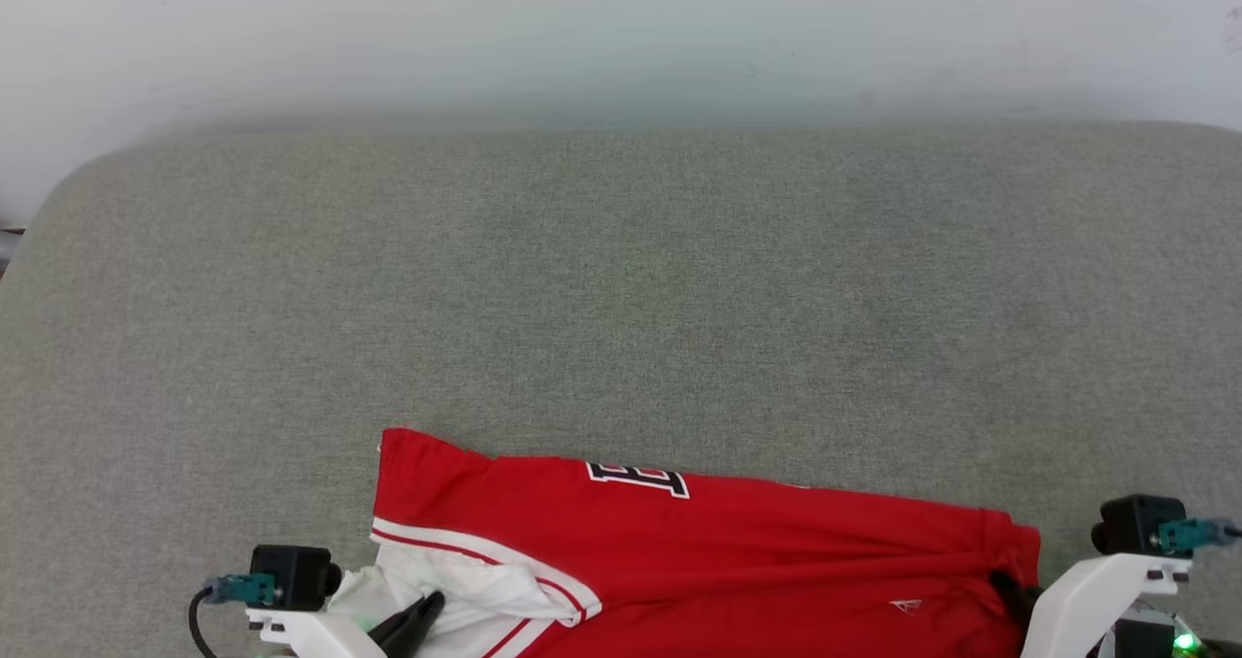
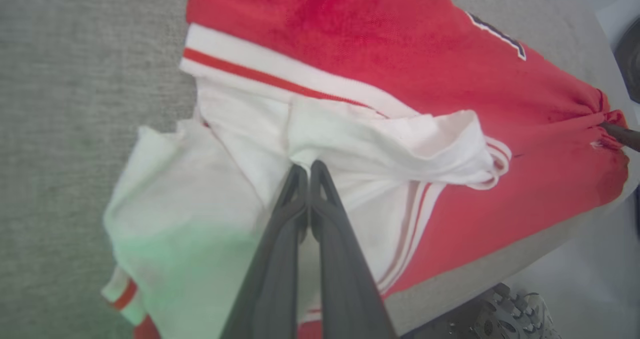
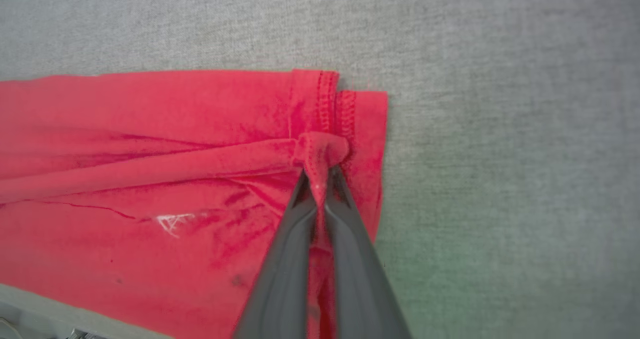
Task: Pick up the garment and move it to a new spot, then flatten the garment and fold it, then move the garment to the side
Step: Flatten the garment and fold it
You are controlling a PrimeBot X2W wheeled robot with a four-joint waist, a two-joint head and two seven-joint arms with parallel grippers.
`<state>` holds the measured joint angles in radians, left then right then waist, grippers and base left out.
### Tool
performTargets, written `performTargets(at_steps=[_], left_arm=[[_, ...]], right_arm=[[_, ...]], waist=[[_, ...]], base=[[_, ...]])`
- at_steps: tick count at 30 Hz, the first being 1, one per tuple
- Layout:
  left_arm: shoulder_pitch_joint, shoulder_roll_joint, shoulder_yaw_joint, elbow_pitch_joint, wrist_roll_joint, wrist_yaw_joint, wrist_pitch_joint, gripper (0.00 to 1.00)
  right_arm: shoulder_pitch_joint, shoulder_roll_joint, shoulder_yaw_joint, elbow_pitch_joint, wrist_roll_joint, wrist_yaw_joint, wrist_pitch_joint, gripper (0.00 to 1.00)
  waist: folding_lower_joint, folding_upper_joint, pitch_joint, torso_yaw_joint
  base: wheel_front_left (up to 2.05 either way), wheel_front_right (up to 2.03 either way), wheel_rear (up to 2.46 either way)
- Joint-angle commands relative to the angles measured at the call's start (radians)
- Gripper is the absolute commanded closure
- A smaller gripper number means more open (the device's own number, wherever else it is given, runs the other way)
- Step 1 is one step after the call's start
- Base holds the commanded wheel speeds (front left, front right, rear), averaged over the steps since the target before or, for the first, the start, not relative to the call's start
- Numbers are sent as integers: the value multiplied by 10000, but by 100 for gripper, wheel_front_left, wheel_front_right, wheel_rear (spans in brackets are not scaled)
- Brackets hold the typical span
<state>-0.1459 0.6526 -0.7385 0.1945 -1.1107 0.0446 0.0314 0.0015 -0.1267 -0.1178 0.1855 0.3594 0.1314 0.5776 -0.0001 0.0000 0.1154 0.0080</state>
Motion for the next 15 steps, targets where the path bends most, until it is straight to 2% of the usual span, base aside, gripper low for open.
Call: performTargets(at_steps=[1, 2, 3, 9, 15], left_arm=[[154, -173, -4, 233, -31, -16, -206, 80], [213, -328, 27, 377, -193, -78, -257, 51], [228, -428, 6, 507, -205, -126, -271, 0], [-106, -650, 299, 873, 189, -206, -1382, 0], [-300, -874, 998, 543, 748, 96, -2734, 0]], right_arm=[[393, 132, 0, 251, 13, -16, -79, 0], [428, 195, 17, 299, 69, -16, -192, 0], [458, 231, 13, 313, 87, -16, -330, 0], [618, 406, -8, -148, 350, -13, -1448, 0], [887, 442, -159, -1113, 239, -13, -1893, 0]], waist=[[1, 0, -40, -19], [1, 0, -55, -28], [1, 0, -76, -38], [1, 0, -260, -111], [1, 0, -363, -77]], base=[[0, 0, 0], [0, 0, 0], [0, 0, 0], [0, 0, 0], [0, 0, 0]])
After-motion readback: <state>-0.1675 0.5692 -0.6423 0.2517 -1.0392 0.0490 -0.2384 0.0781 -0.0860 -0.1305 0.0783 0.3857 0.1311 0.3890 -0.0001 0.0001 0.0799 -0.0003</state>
